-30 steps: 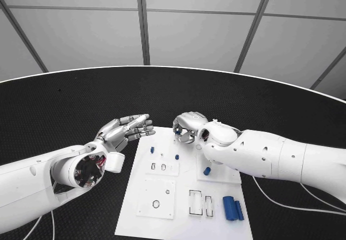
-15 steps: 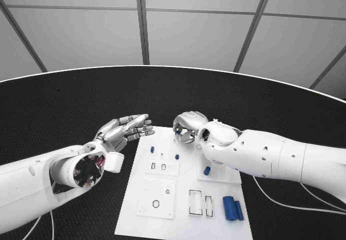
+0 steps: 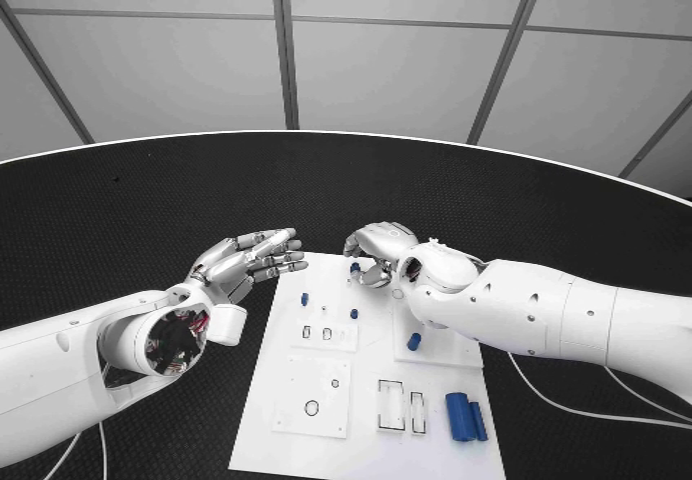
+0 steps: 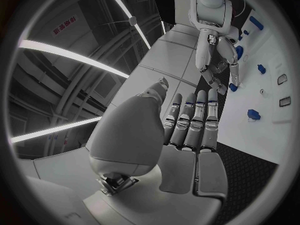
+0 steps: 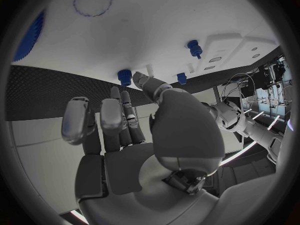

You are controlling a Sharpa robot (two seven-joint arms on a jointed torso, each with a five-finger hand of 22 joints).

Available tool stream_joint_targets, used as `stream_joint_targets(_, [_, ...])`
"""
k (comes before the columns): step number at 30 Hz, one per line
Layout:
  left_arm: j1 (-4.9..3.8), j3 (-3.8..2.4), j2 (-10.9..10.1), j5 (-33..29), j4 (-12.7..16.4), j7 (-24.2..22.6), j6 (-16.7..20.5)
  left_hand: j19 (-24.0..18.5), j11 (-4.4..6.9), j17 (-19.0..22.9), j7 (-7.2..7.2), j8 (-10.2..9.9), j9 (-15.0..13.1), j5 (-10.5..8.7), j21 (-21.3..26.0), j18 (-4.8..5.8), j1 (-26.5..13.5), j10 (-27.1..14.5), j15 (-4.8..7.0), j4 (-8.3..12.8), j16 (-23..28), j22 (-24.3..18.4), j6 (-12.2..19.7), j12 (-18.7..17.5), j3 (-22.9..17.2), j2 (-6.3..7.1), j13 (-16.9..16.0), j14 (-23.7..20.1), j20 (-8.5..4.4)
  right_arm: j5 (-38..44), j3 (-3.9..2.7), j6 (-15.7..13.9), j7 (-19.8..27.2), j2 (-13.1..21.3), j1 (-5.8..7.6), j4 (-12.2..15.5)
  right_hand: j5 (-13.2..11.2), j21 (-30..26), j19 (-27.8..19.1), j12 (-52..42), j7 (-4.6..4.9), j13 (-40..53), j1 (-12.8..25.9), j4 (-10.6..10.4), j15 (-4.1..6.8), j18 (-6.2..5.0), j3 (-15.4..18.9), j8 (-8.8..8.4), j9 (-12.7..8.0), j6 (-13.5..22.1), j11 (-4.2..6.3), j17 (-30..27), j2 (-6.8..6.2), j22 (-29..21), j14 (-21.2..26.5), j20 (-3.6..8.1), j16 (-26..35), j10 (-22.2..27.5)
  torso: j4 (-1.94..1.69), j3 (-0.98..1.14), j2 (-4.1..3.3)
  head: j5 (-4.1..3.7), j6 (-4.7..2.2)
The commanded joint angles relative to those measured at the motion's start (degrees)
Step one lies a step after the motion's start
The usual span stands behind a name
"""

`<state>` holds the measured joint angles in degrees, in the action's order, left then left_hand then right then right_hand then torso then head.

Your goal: Assemble the parts on the task board

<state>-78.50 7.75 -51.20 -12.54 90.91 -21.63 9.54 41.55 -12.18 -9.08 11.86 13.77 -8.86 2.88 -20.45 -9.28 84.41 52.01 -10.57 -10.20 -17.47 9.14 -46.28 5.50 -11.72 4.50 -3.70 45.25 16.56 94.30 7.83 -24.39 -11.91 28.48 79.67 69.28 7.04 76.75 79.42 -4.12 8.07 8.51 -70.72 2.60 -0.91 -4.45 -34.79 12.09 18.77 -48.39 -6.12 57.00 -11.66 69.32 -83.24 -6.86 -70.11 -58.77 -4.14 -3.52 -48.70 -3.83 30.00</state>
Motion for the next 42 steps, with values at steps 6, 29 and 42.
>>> stream_joint_targets(6, [0.01, 0.01, 0.21, 0.0, -1.04, -0.03, -0.42, -0.29, -0.24, 0.08, 3.11, -0.18, 0.09, 0.25, -0.12, -0.32, -0.33, -0.11, -0.06, 0.27, 0.26, -0.04, 0.33, -0.23, -0.18, 0.11, 0.07, -0.46, -0.06, -4.44, -0.8, -3.28, 1.25, 8.59, 0.0, 9.14, 1.54, 1.74, 1.93, -2.6, 0.65, 0.48, 0.11, -1.02, 0.74, 0.33, -0.65, 0.89, 1.01, -3.04, 1.12, 2.4, 0.3, 2.95, -1.17, 0.72, -2.18, -6.26, 0.36, 0.56, 0.7, -0.22, -0.19])
stream_joint_targets(29, [0.07, 0.04, 0.73, 0.01, -3.63, 0.2, -1.41, -0.43, -0.24, 0.1, 3.11, -0.22, 0.1, 0.26, -0.08, -0.28, -0.37, -0.09, -0.09, 0.36, 0.36, -0.08, 0.3, -0.32, -0.28, 0.11, 0.05, -0.49, -0.05, -22.94, -0.98, 0.96, 0.04, 24.17, -0.05, 14.42, 3.76, 10.67, 8.55, -76.25, 0.83, 72.26, -0.57, -7.64, 1.47, 3.42, 12.56, 5.48, 4.73, 2.82, 2.25, 19.92, -0.72, 16.82, -4.54, 1.48, -14.35, -24.72, 1.02, 1.89, 2.01, -3.13, 0.29])
stream_joint_targets(42, [0.07, 0.04, 0.43, 0.01, -3.17, 0.22, -1.4, -0.43, -0.24, 0.1, 3.11, -0.22, 0.1, 0.26, -0.08, -0.28, -0.37, -0.09, -0.09, 0.36, 0.36, -0.08, 0.3, -0.32, -0.28, 0.11, 0.05, -0.49, -0.05, -23.53, -0.94, 1.99, -0.09, 21.6, -0.18, 11.35, 4.88, 12.93, 10.33, -81.28, 1.34, 77.05, -1.21, -7.92, 0.89, 4.32, 13.02, 6.08, 4.81, 4.11, 1.68, 25.44, -0.49, 20.2, -5.42, 0.96, -17.04, -27.64, 0.78, 1.59, 1.72, -2.78, 0.58])
